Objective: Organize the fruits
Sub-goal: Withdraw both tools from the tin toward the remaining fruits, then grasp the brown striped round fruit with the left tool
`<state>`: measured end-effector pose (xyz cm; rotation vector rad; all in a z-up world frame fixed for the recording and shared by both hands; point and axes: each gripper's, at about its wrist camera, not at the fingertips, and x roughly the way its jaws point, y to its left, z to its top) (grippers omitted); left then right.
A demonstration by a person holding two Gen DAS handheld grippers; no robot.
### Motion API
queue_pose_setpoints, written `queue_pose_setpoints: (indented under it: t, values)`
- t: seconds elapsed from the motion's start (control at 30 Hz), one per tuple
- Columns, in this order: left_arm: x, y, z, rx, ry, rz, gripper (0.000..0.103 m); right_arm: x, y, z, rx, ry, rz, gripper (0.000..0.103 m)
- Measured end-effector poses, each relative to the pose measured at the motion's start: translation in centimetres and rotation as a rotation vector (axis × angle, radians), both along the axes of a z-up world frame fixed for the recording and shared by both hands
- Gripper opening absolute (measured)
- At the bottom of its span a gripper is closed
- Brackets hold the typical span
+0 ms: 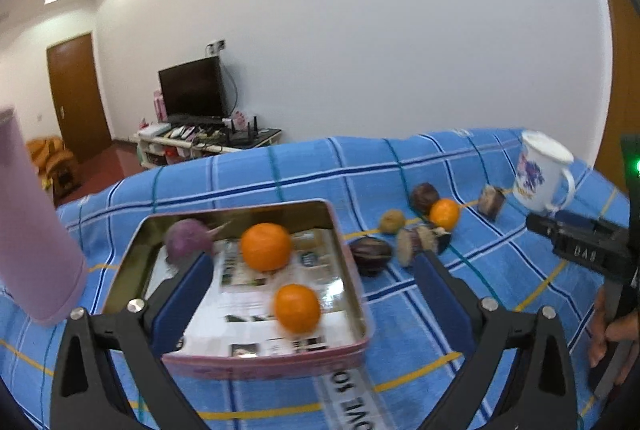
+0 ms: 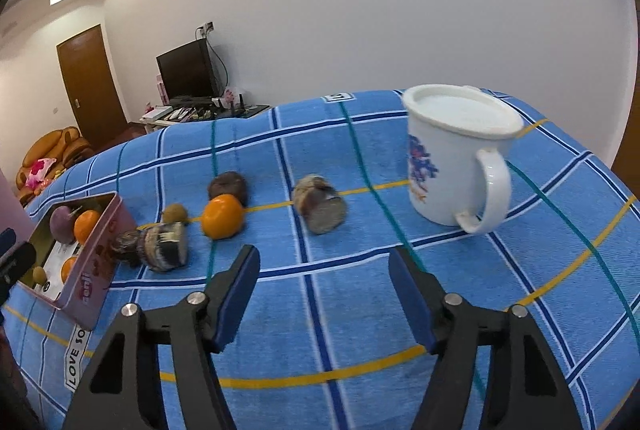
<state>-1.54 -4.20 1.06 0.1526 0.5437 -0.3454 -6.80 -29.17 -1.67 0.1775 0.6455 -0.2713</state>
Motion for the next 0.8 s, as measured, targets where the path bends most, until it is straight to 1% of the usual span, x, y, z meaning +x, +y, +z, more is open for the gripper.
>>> queue_pose_setpoints:
  t: [0.07,0.2,0.23,0.27,0.4,0.57,0.63,0.7,0.8]
  values:
    - [-0.1,-2.0,-0.2,0.025,0.007,-0.031,0.094,-0.3,-0.5,0.0,0.026,-0.009,-0.009,0.066]
    - [0.4,-5.4,-0.4,0.046,0.021,-0.056,0.094,-0.4,-1.0,0.3,0.049,-0.027,-0.011,0.066]
    - [0.6,-6.2,-0.6,0.051,0.030,-0.056,0.092,-0.5,-1.2,0.4,0.056,-0.030,-0.011,0.066]
    - [1.0,-7.2,-0.7,0.057,0.043,-0.058,0.087,-0.5,-1.4,0.4,0.064,-0.032,-0.013,0.066]
    - [2.9,-9.9,-1.9,0.078,0.124,-0.060,0.075,-0.6,-2.2,0.3,0.104,-0.030,-0.021,0.066]
    - [5.4,-12.0,-4.0,0.101,0.235,-0.020,0.055,-1.0,-2.8,0.6,0.130,-0.042,-0.032,0.066]
    - [5.9,-12.6,-4.8,0.108,0.272,-0.014,0.055,-1.1,-3.0,0.8,0.139,-0.047,-0.034,0.066]
    - [6.3,-13.1,-5.4,0.130,0.283,0.004,0.055,-1.3,-3.1,0.9,0.147,-0.049,-0.037,0.066]
    - [6.8,-13.6,-6.0,0.143,0.303,0.015,0.055,-1.4,-3.4,1.0,0.160,-0.050,-0.043,0.066]
